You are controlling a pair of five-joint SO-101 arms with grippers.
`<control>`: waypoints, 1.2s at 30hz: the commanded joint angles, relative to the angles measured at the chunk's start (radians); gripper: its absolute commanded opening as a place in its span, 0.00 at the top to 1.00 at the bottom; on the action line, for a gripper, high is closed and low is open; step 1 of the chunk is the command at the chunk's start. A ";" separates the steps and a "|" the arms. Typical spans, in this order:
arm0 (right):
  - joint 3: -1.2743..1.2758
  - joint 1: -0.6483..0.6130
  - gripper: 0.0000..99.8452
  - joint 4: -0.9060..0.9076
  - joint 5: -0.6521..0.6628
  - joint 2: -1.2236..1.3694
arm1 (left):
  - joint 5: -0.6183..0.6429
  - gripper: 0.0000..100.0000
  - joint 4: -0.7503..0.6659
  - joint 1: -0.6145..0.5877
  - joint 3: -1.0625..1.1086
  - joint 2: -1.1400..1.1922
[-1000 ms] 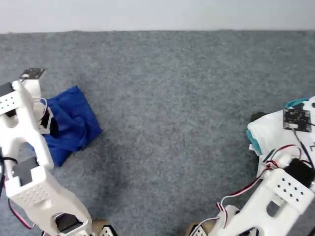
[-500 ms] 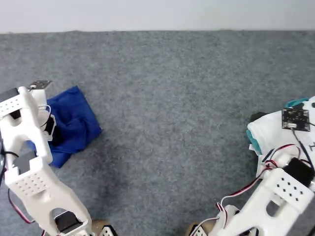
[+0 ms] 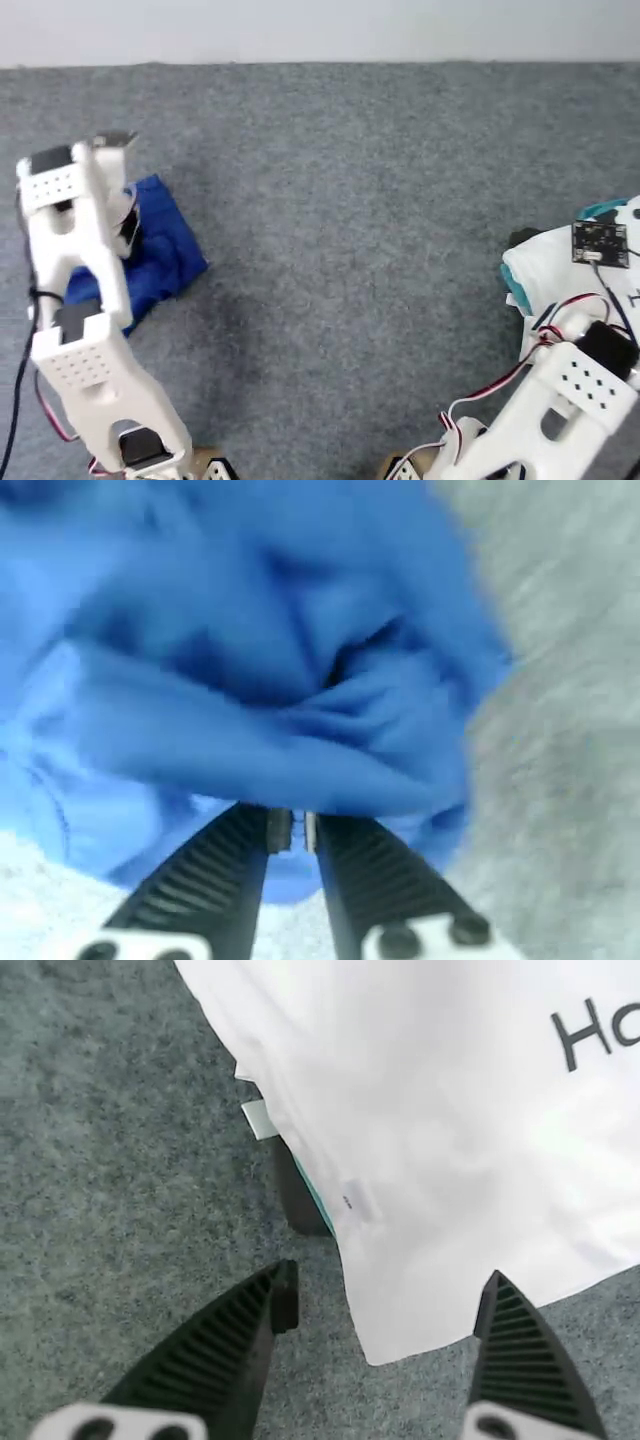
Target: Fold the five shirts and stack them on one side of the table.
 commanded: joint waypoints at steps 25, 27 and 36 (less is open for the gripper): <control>0.112 -0.012 0.71 -0.039 0.006 -0.022 | 0.011 0.99 0.028 0.752 -0.325 -0.795; 0.112 -0.012 0.71 -0.039 0.006 -0.022 | 0.011 0.99 0.028 0.767 -0.387 -0.845; 0.112 -0.012 0.71 -0.039 0.006 -0.018 | 0.018 0.98 0.029 0.545 -0.268 -0.872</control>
